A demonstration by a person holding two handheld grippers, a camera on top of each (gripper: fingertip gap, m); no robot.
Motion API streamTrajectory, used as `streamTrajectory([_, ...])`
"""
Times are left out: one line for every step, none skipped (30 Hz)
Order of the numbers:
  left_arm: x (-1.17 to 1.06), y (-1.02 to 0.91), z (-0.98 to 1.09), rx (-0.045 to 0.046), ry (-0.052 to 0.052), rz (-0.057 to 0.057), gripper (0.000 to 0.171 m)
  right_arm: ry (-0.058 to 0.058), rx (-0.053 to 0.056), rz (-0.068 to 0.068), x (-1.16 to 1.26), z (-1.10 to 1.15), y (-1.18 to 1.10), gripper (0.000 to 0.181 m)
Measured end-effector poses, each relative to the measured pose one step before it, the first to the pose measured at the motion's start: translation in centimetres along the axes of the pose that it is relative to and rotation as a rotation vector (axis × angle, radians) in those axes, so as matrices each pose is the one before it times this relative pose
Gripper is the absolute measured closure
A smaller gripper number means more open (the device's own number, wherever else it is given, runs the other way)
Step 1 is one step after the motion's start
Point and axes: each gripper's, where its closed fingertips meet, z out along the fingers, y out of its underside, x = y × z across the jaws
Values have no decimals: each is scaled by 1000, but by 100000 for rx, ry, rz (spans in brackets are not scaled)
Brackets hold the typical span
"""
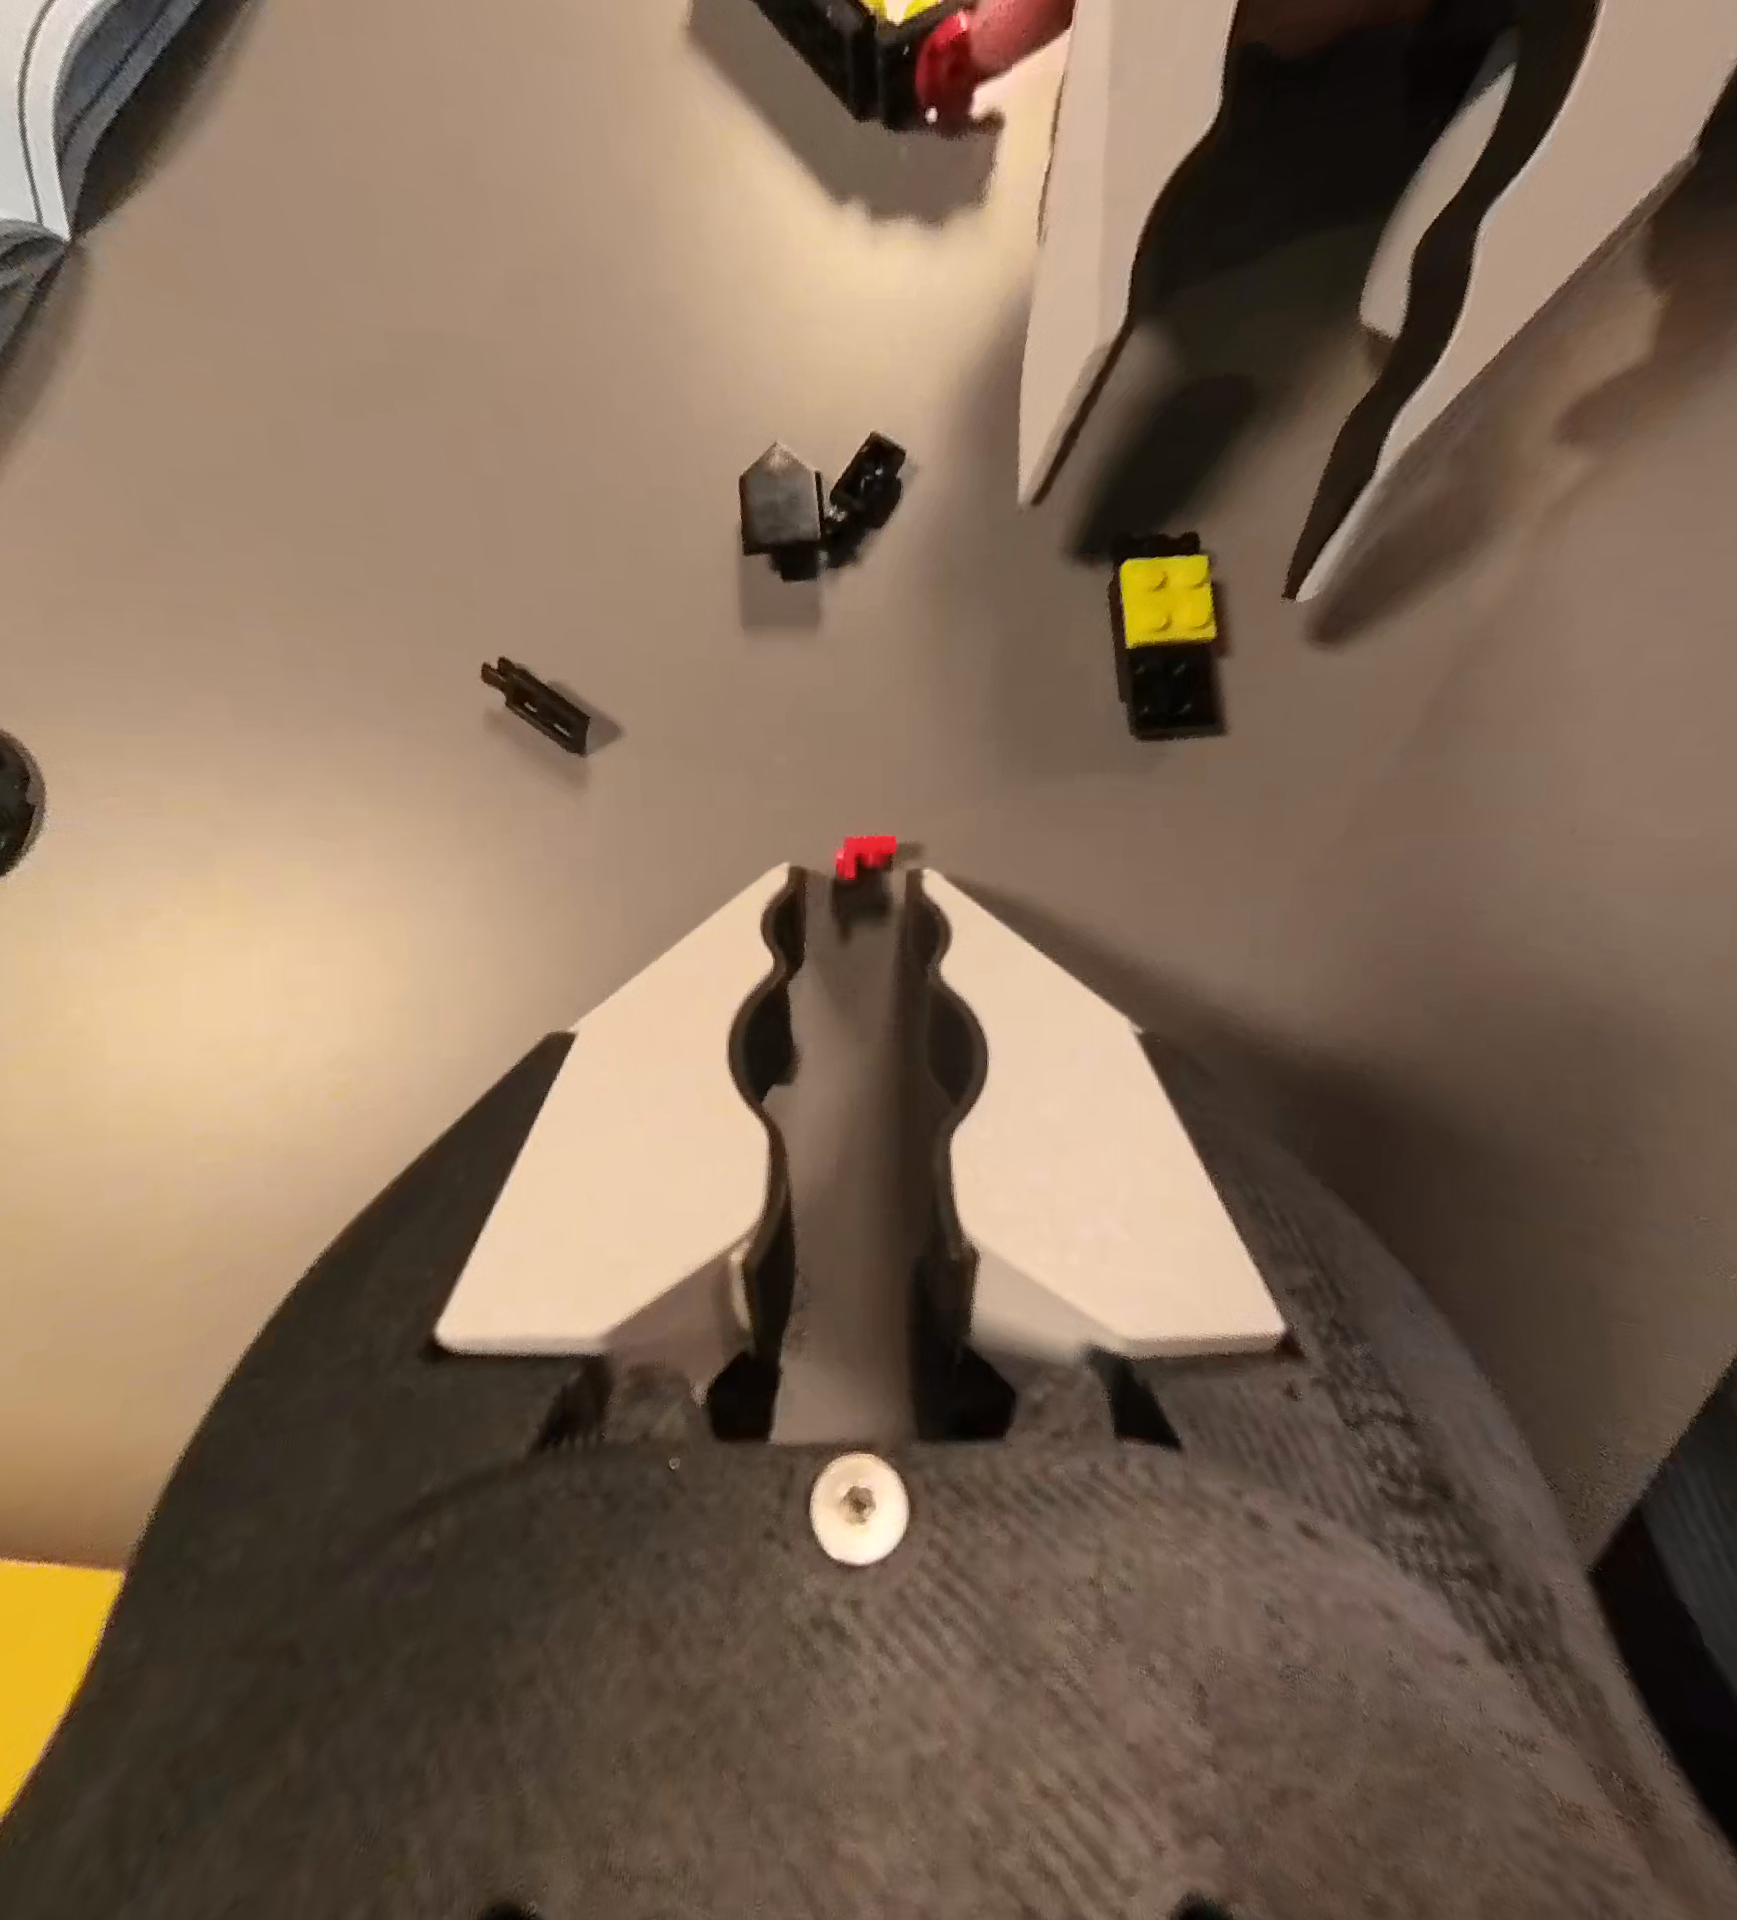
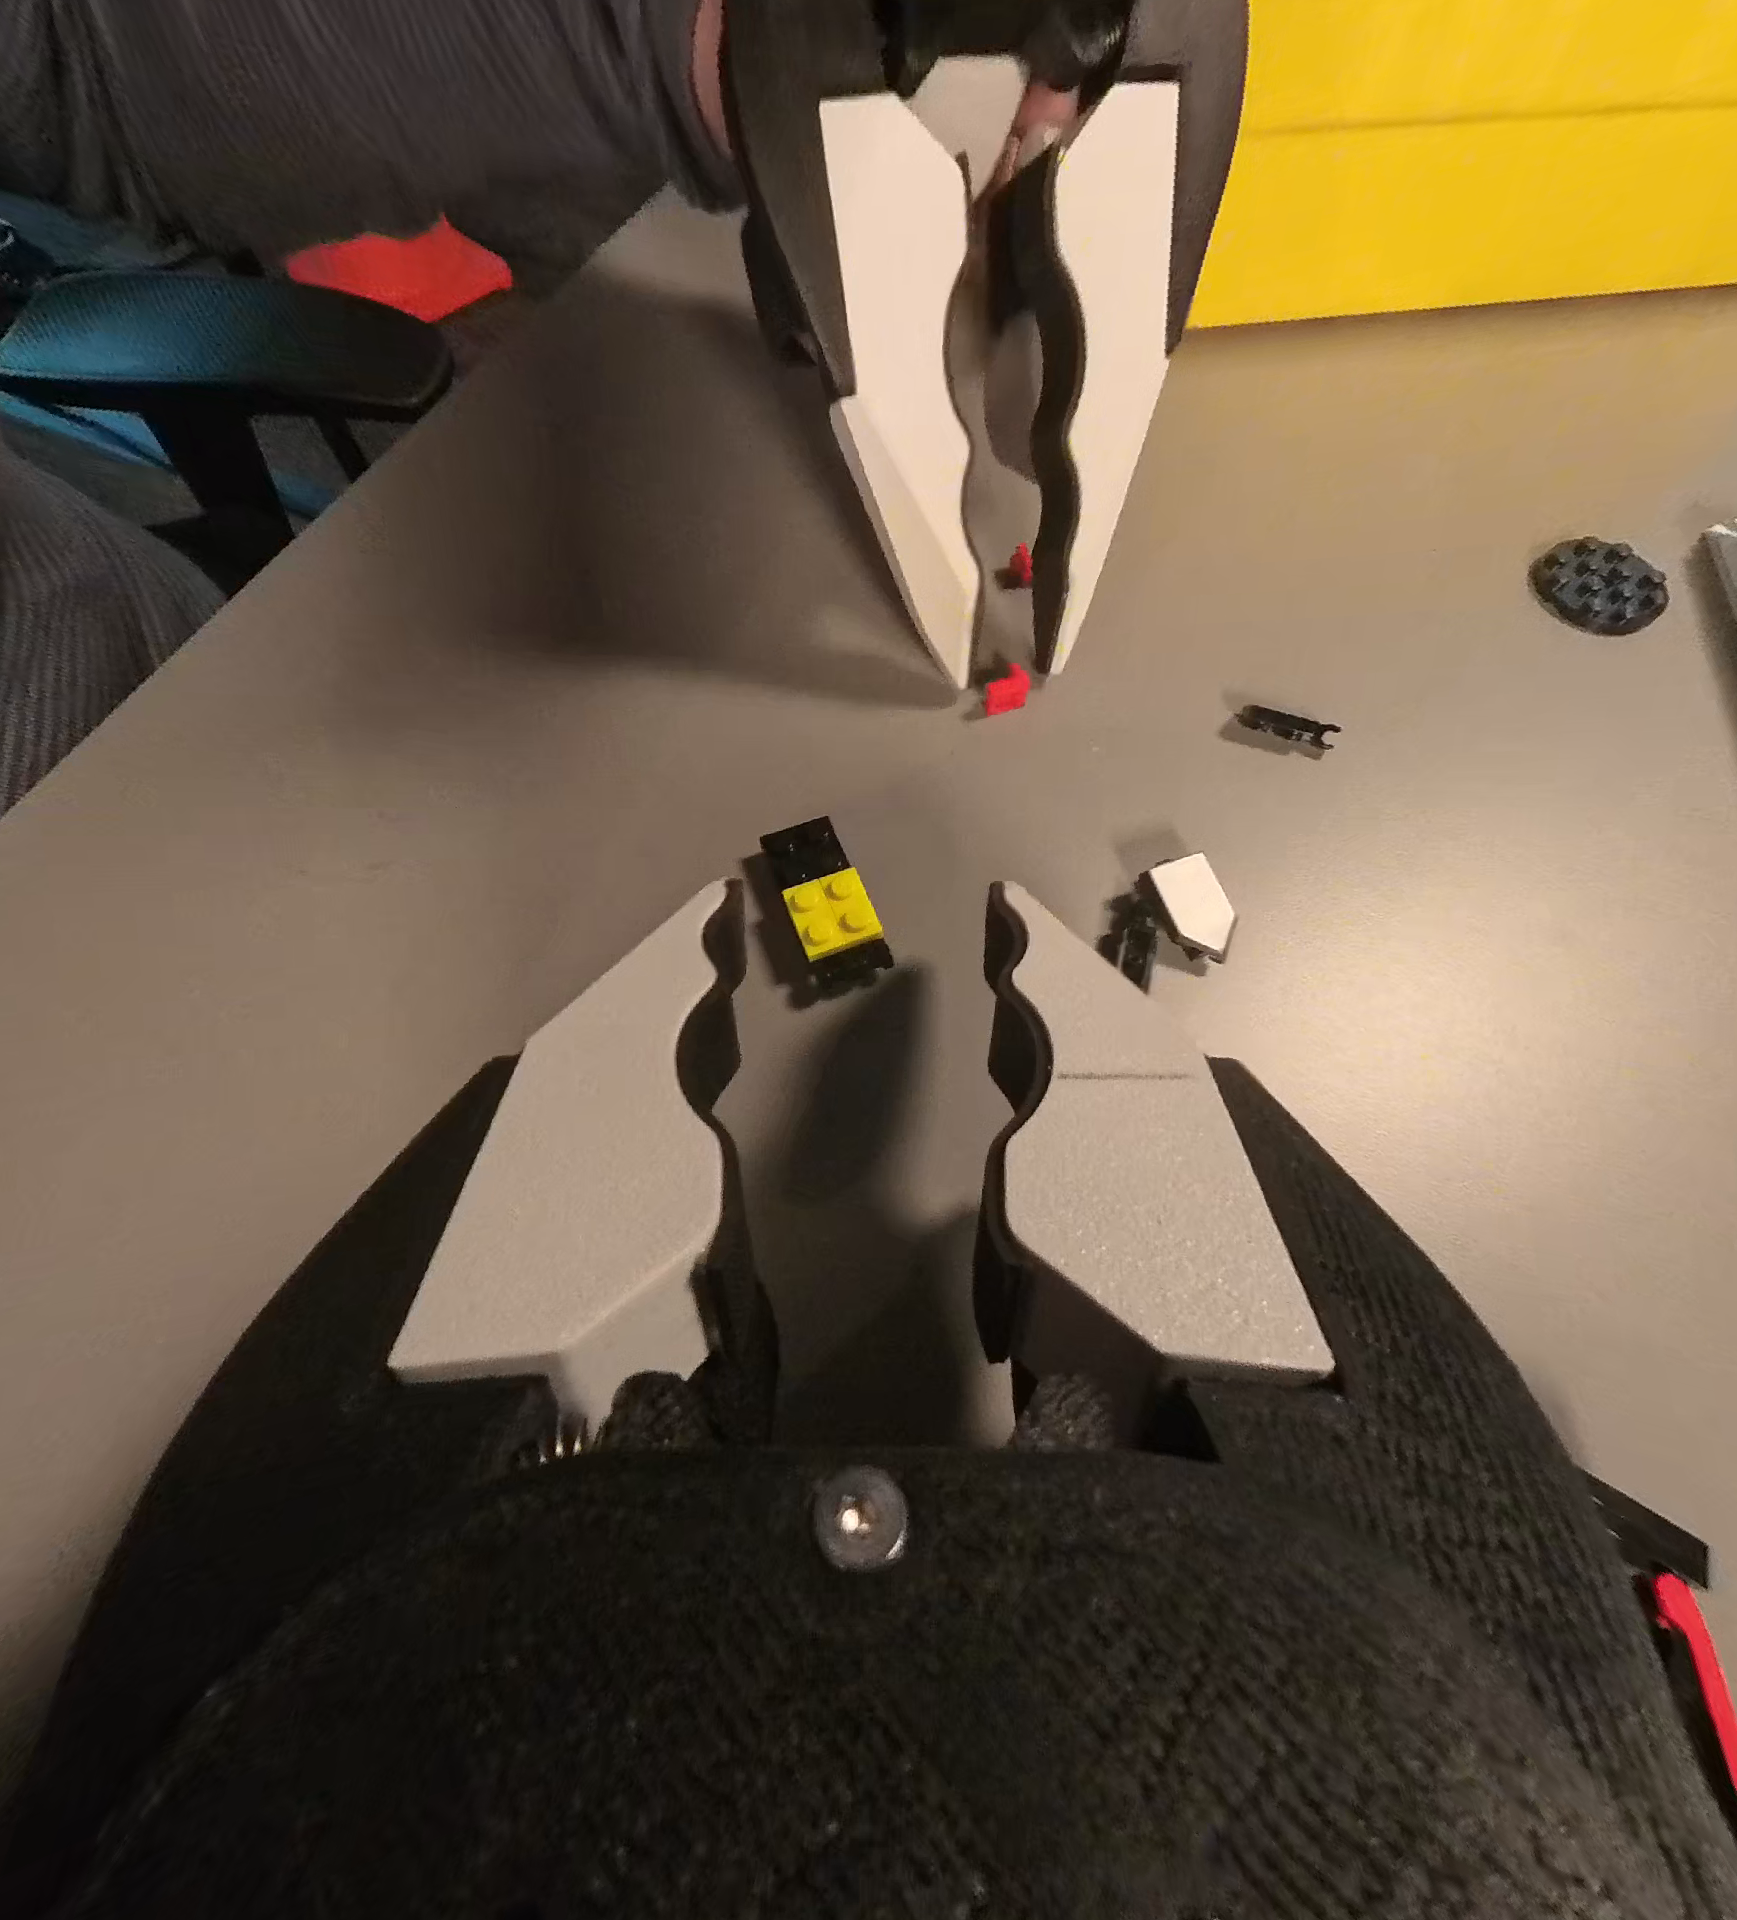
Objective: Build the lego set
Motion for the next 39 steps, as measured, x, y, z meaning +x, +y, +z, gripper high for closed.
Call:
streamTrajectory([80, -172, 73, 845, 781, 231, 155, 430, 1039, 371, 96, -102, -117, 136])
streamTrajectory([19, -122, 125, 442, 469, 89, 156, 683, 1387, 408, 120, -139, -167, 136])
streamTrajectory([17, -99, 195, 277, 135, 772, 160, 1014, 1607, 450, 161, -151, -185, 136])
streamTrajectory([-156, -190, 183, 787, -1250, 1054, 161, 1186, 1771, 353, 181, -175, -205, 136])
streamTrajectory([-65, -119, 120, 85, -875, 1545, 161, 1257, 1954, 123, 166, -190, -224, 136])
streamTrajectory([45, -28, 42, -1109, 61, 1470, 161, 1308, 2174, -98, 151, -222, -262, 136])
streamTrajectory([214, 64, -44, -2680, 1652, 1021, 162, 1324, 2440, -212, 153, -232, -284, 135])
streamTrajectory([209, 108, -107, -3866, 1985, 1041, 162, 1380, 2651, -115, 177, -248, -321, 135])
streamTrajectory([73, 88, -171, -4736, 1230, 1707, 162, 1688, 2886, 58, 244, -264, -350, 135])
streamTrajectory([95, 181, -240, -6388, 1658, 1918, 162, 2155, 3367, -16, 354, -269, -427, 135])
streamTrajectory([18, 246, -264, -7926, 1261, 1384, 162, 2805, 4082, -356, 443, -309, -530, 135])
streamTrajectory([-163, 194, -289, -8045, -100, 1335, 162, 3922, 5088, -964, 574, -375, -648, 135])
streamTrajectory([8, 328, -268, -9204, 1051, 1023, 162, 5330, 6303, -1889, 706, -467, -801, 135])
streamTrajectory([-30, 263, -218, -8482, 490, 989, 162, 6718, 7150, -2790, 844, -581, -894, 136])
streamTrajectory([101, 250, -152, -7912, 1294, 709, 162, 7402, 7029, -3728, 898, -631, -850, 137])
streamTrajectory([140, 186, -76, -7058, 1401, 519, 162, 7353, 5945, -4841, 889, -591, -722, 140])
streamTrajectory([74, 133, 41, -6159, 884, 601, 162, 7217, 4100, -5499, 897, -461, -523, 142])
streamTrajectory([58, 272, 136, -6528, 815, 676, 162, 6404, 2176, -5060, 816, -337, -416, 143])
streamTrajectory([-141, 282, 232, -6145, -707, 1117, 161, 5056, 1387, -4033, 657, -241, -369, 143])
streamTrajectory([70, 376, 295, -6366, 692, 1574, 162, 4597, 1688, -3008, 592, -216, -367, 144])
streamTrajectory([290, 409, 352, -6168, 2061, 1904, 161, 4383, 1859, -2338, 590, -202, -352, 144])
streamTrajectory([66, 367, 343, -5634, 788, 1062, 161, 3834, 1596, -1863, 543, -185, -324, 144])
streamTrajectory([-159, 321, 234, -4870, -645, 291, 161, 3650, 1577, -1413, 554, -169, -329, 143])
streamTrajectory([-69, 83, 5, -2436, -294, -71, 161, 2774, 1676, -1067, 448, -148, -329, 143])
streamTrajectory([-172, -49, -37, -1117, -941, -90, 161, 1208, 1090, -477, 236, -111, -189, 143])
streamTrajectory([-61, -19, -15, -951, -124, -356, 161, 569, 89, 304, 143, -44, 7, 142])
streamTrajectory([11, 5, 2, -811, 353, -751, 161, 789, -239, 692, 189, 0, 77, 142])
streamTrajectory([11, 9, -11, -652, 410, -980, 161, 588, -77, 800, 170, -3, 42, 142])
streamTrajectory([10, 1, 4, -129, 352, -920, 161, 480, -22, 888, 157, -4, 35, 142])
streamTrajectory([43, -21, -15, 312, 384, -207, 160, 663, -29, 862, 189, -13, 44, 143])
streamTrajectory([-9, -45, -24, 811, 12, -231, 160, 599, -28, 855, 192, -17, 21, 143])
streamTrajectory([36, -115, -67, 1580, 258, -538, 157, 516, -30, 841, 162, -26, 31, 142])
streamTrajectory([-30, -225, -128, 2437, -123, -546, 154, 350, -88, 633, 121, -7, 34, 143])
streamTrajectory([-2, -303, -157, 2961, -43, -312, 150, 70, -176, 351, 48, -5, 40, 143])
streamTrajectory([-6, -276, -139, 2841, 28, -248, 146, -204, -247, 102, -31, 11, 48, 143])
streamTrajectory([-10, -173, -71, 2086, -58, -311, 142, -405, -312, -177, -81, -4, 49, 142])
streamTrajectory([-106, -63, -35, 1523, -670, -195, 140, -565, -209, -433, -128, -11, 12, 143])
streamTrajectory([-215, 41, -19, 1278, -1444, -122, 137, -832, -61, -541, -173, -23, -1, 143])
streamTrajectory([-267, 151, -53, 1431, -1749, -212, 135, -1090, -212, -462, -222, 14, 36, 143])
